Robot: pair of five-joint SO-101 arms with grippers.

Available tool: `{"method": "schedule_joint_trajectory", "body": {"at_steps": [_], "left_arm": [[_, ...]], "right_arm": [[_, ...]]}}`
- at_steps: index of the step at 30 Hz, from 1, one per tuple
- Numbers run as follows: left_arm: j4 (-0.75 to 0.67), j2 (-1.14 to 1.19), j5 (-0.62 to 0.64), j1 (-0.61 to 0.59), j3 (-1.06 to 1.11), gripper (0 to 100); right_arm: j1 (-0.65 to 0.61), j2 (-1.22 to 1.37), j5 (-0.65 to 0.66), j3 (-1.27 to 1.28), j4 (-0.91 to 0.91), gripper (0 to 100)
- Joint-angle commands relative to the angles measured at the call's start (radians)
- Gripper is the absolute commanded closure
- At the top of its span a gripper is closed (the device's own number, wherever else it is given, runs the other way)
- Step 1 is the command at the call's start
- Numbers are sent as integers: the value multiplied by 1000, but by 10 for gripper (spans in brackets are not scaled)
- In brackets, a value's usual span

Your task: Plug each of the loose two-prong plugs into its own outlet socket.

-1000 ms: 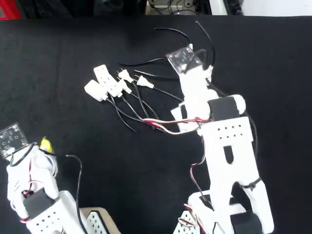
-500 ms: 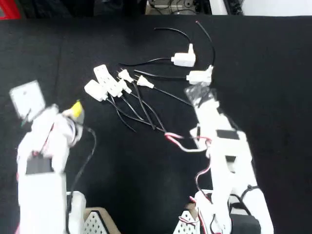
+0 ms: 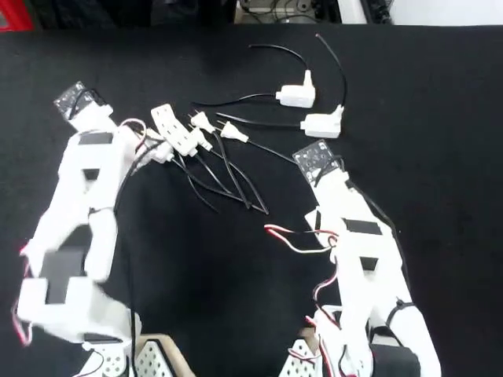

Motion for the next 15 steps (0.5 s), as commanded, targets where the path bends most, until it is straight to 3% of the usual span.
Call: {"method": "schedule_joint_trajectory", "body": {"at_steps": [1,15], "left_arm": [[29,115,78,18,-199,782],[69,358,186,41,-460,781]], "right_arm": [[11,-19,9,-2,-21,970],[11,-19,9,-1,-23,970]]}}
